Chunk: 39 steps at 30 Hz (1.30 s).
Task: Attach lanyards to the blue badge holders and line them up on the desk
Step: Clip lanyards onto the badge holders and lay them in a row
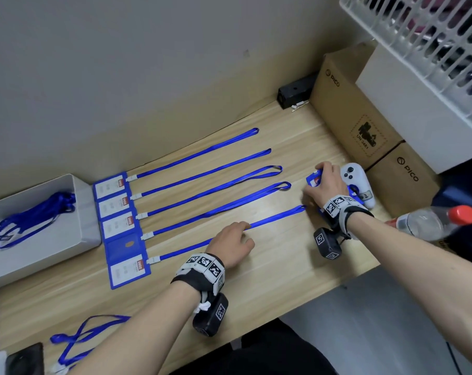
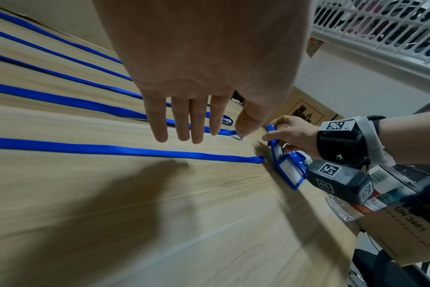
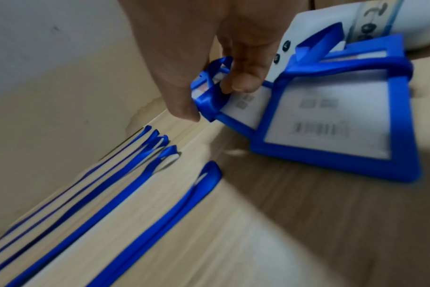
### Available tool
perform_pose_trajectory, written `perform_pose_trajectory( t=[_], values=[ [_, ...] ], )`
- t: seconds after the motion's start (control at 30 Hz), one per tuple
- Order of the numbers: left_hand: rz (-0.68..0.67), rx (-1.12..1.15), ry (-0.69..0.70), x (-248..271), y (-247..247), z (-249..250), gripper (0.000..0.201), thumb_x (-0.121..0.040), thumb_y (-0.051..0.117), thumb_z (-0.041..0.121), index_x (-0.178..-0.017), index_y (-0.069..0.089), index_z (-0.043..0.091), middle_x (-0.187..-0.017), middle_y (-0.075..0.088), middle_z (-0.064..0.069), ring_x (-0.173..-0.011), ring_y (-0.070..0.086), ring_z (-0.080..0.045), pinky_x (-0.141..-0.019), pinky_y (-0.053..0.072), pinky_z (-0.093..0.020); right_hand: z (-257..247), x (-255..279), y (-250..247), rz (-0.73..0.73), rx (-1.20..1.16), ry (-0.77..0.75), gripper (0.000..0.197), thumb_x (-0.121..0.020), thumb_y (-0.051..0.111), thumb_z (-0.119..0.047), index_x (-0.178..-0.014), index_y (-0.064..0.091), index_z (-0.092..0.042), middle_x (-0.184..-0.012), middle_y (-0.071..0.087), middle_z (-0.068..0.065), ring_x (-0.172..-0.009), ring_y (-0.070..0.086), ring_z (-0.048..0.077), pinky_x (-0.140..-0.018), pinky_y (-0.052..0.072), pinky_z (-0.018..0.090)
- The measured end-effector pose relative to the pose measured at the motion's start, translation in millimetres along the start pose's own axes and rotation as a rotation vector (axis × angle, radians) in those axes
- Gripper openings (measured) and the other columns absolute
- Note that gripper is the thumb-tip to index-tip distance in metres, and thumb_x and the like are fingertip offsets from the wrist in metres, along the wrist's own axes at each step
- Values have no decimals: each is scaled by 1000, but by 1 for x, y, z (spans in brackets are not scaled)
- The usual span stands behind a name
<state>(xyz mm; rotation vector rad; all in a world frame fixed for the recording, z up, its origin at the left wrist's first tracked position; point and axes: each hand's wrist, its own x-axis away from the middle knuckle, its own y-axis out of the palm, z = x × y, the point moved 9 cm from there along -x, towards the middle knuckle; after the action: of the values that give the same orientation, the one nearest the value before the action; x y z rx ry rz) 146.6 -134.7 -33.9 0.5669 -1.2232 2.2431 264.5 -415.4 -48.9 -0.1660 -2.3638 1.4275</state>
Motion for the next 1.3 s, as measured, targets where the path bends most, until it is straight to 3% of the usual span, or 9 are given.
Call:
perform_pose_trajectory(
  t=[0.2, 0.4, 0.63, 0.73, 0.8, 0.97, 1.1, 1.2, 1.3],
  values=[
    [-17, 31, -4, 23, -10, -8, 47, -93, 49, 31, -139, 47, 22, -137, 52, 1, -124, 49, -19, -103, 42, -39, -38, 25, -18, 55, -50, -94, 42, -76, 69, -21, -113, 49, -16, -120, 44, 8, -91, 57, 34, -72, 38, 34],
    [32, 39, 28, 54, -32, -19, 47, -94, 49, 29, -140, 47, 20, -143, 49, 1, -132, 45, -18, -109, 38, -35, -89, 70, -15, 59, -245, -208, 39, -75, 79, -34, -101, 55, -18, -106, 52, 0, -94, 58, 22, -79, 44, 34],
    [158, 181, -19, 84, -53, -49, 53, -90, 56, 33, -140, 47, 18, -138, 55, -1, -125, 53, -20, -103, 44, -37, -155, 151, 53, -302, -546, -96, 70, -45, 81, -74, -89, 59, -24, -90, 69, 4, -83, 72, 23, -69, 62, 46],
    [318, 311, -33, 99, -67, -71, 20, -86, 60, 24, -103, 67, 15, -101, 70, -3, -100, 63, -25, -83, 51, -36, -192, 184, 79, -437, -558, -77, 57, -62, 81, -62, -86, 60, -14, -87, 71, 10, -69, 71, 21, -63, 62, 41],
    [444, 425, -51, 113, -75, -94, 13, -82, 61, 26, -86, 69, 16, -83, 70, -2, -85, 64, -25, -75, 53, -38, -212, 202, 91, -533, -564, -61, 44, -79, 73, -53, -86, 59, -12, -82, 68, 9, -51, 62, 16, -53, 57, 33],
    [551, 665, -125, 148, -83, -148, 13, -89, 64, 26, -101, 68, 21, -101, 72, 3, -91, 66, -13, -80, 55, -32, -251, 233, 103, -692, -370, -283, 35, -101, 48, -38, -83, 59, -10, -66, 53, 6, -46, 48, 17, -48, 47, 29],
    [542, 795, -100, 166, -87, -173, 21, -76, 64, 37, -95, 58, 39, -97, 73, 5, -87, 70, -17, -76, 59, -44, -285, 260, 100, -714, -286, -514, 22, -101, 47, -21, -81, 56, -16, -60, 52, 2, -46, 48, 20, -48, 42, 27],
    [566, 825, -93, 182, -98, -178, 16, -78, 65, 30, -91, 60, 37, -93, 73, 6, -82, 70, -17, -74, 59, -44, -302, 274, 103, -766, -301, -553, 15, -101, 48, -15, -90, 57, -12, -62, 55, 2, -46, 47, 20, -46, 43, 27],
    [641, 814, -103, 193, -110, -187, 9, -84, 67, 26, -91, 64, 32, -95, 69, 13, -91, 65, -7, -79, 57, -36, -314, 285, 105, -855, -359, -507, 10, -100, 51, -13, -100, 59, -8, -73, 57, 9, -54, 49, 22, -46, 45, 26]
  ],
)
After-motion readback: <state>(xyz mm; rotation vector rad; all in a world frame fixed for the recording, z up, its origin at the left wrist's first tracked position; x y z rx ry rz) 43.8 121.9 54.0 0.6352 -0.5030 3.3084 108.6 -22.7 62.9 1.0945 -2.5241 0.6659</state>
